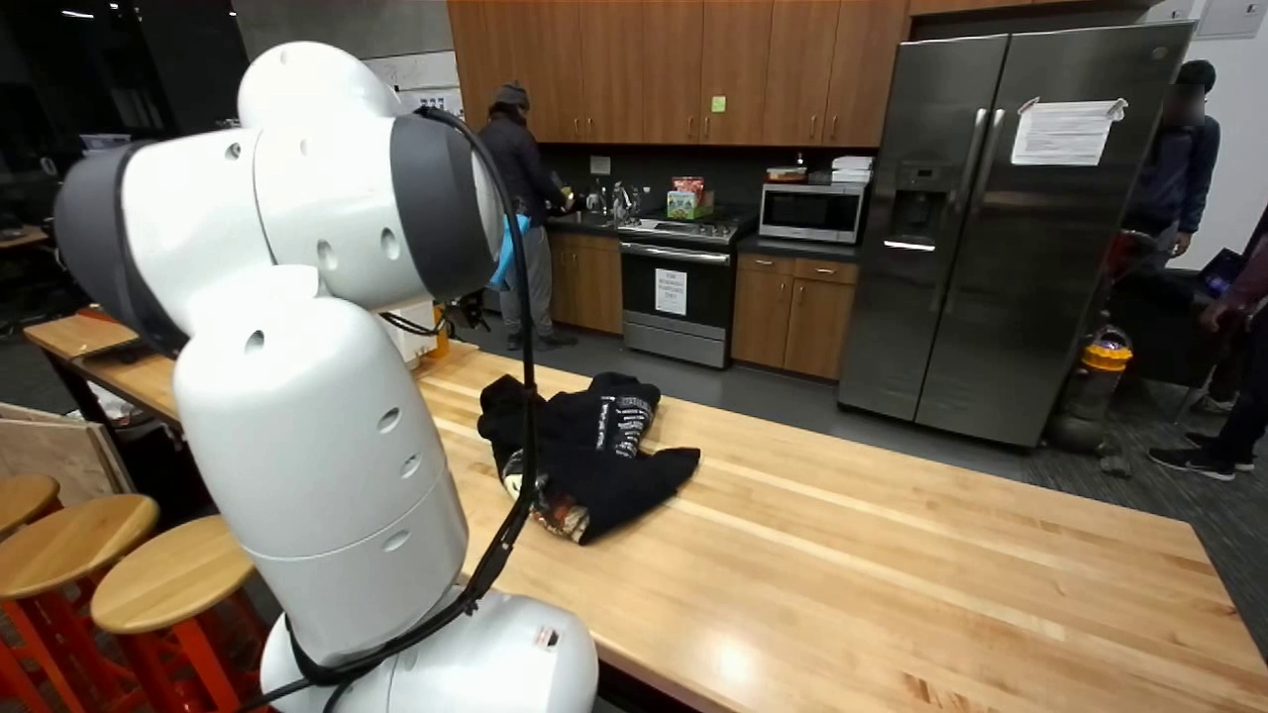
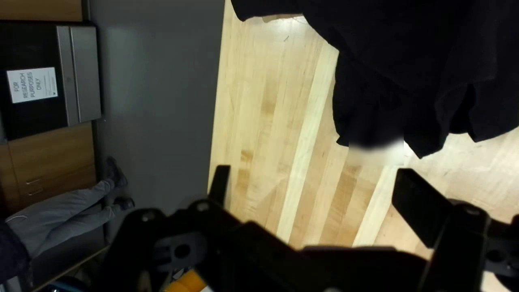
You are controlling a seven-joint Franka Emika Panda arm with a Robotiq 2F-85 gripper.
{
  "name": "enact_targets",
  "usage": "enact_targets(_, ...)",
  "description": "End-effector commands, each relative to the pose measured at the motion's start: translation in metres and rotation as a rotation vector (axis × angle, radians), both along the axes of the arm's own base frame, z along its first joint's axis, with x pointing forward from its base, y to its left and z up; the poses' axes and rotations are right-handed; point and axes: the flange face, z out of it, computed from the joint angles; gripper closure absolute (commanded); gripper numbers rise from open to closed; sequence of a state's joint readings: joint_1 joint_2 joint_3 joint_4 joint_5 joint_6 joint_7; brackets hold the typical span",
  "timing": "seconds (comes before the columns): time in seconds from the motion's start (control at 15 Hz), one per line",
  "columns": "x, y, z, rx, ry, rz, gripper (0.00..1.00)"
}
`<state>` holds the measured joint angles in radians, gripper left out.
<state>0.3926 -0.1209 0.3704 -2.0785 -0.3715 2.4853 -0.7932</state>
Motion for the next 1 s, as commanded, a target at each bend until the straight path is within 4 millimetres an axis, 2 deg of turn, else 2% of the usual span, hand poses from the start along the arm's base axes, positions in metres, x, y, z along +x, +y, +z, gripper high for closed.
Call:
enact_targets(0.0, 0.006, -0.028, -0.004, 0.048, -0.007, -0.031, 0.00)
enact_targets(0.13, 0.011, -0.040, -0.013, 0.078, 0.004, -0.049, 0.00)
enact_targets(0.47, 0.016, -0.068, -0.054, 0.126, 0.074, -0.090, 0.00)
enact_targets(0.93, 0.003, -0.099, -0.106, 0.141, 0.148, -0.157, 0.00)
